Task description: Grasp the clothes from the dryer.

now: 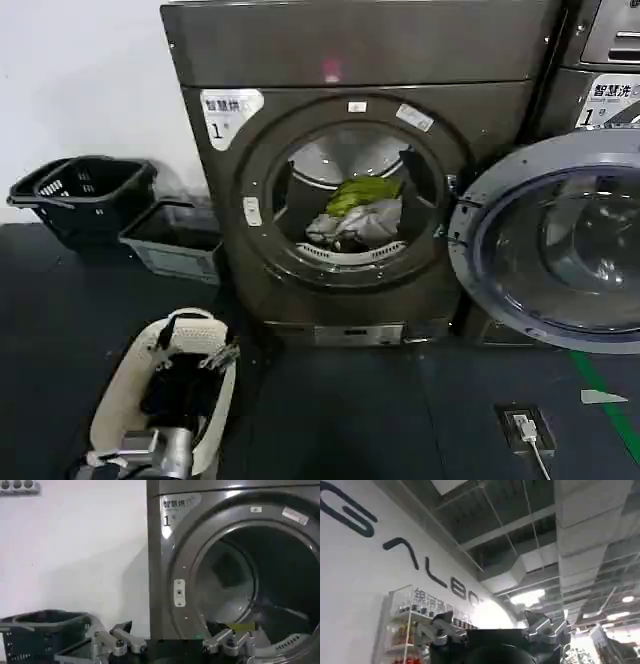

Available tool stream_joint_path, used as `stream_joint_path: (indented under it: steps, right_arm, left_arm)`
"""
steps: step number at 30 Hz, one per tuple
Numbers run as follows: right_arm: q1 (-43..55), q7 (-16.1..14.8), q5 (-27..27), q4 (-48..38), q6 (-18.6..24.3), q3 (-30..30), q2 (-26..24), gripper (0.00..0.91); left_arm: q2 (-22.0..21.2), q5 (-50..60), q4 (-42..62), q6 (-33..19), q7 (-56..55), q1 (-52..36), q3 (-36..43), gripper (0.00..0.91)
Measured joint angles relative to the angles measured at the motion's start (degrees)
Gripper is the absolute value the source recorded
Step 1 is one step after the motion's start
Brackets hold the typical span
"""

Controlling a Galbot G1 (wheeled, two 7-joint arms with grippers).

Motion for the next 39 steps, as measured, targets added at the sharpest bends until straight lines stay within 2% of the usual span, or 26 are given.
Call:
stream_joint_path:
  steps: [11,39]
  right_arm:
    - [0.1,0.19,1.13,-0.02,1.38,-0.21,0.24,0.907]
    - [0.61,-0.19,1.73,-0.28,2.06,-0.35,0.25,0.907]
  left_arm:
    - [1.85,-0.15,-0.9,-0.19,-3.66,0.74,1.73,0.907]
    - [1.79,-0.21,-1.51,0.73,-4.04,1.23,2.78,0.907]
